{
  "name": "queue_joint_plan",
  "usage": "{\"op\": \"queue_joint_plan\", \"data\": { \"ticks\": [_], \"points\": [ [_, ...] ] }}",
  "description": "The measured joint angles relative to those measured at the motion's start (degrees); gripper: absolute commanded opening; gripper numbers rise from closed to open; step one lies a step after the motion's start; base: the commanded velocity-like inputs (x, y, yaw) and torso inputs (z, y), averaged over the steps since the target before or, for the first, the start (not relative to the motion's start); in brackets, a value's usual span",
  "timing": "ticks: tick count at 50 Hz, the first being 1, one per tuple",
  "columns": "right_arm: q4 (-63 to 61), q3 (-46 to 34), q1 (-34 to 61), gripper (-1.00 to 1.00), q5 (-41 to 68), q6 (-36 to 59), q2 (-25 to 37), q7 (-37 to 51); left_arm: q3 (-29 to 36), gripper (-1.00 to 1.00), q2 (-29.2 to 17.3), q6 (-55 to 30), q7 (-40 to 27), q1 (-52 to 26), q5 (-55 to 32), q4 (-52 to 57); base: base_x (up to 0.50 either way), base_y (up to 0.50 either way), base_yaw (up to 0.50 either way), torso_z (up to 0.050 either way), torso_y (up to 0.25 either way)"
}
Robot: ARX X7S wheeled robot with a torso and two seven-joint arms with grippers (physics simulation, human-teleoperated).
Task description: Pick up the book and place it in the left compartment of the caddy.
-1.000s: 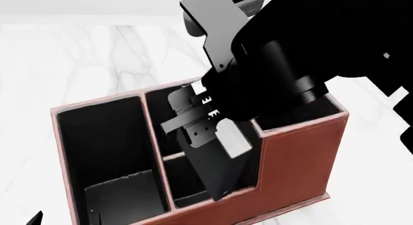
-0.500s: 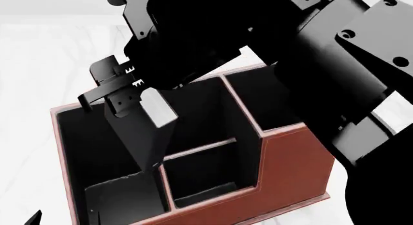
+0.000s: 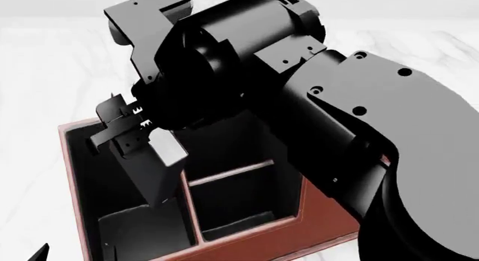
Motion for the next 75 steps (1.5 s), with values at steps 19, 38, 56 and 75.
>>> {"op": "queue_joint_plan", "data": {
  "ticks": [19,38,56,75],
  "points": [
    [-4.0,-1.39,-5.19,-1.0,-0.57,-5.6,-0.35,3.21,0.57,1.0,-0.19,0.15,0.01,-0.01,-0.11,0.14,0.0,0.0,0.0,0.0,0.001],
    [-5.72,-1.31,-9.26,-1.0,-3.74,-7.52,-0.4,3.85,0.93,1.0,-0.44,0.19,-0.11,-0.01,-0.43,0.45,0.0,0.0,0.0,0.0,0.001],
    [-7.3,-0.89,-14.18,-1.0,-10.37,-8.85,-0.37,2.64,1.29,1.0,-0.7,0.34,-0.23,0.07,-0.6,0.72,0.0,0.0,0.0,0.0,0.001],
    [-5.87,-0.33,-16.9,-1.0,-13.7,-9.68,-0.37,1.0,1.62,1.0,-0.94,0.49,-0.39,0.12,-0.79,0.84,0.0,0.0,0.0,0.001,0.001]
  ]
}}
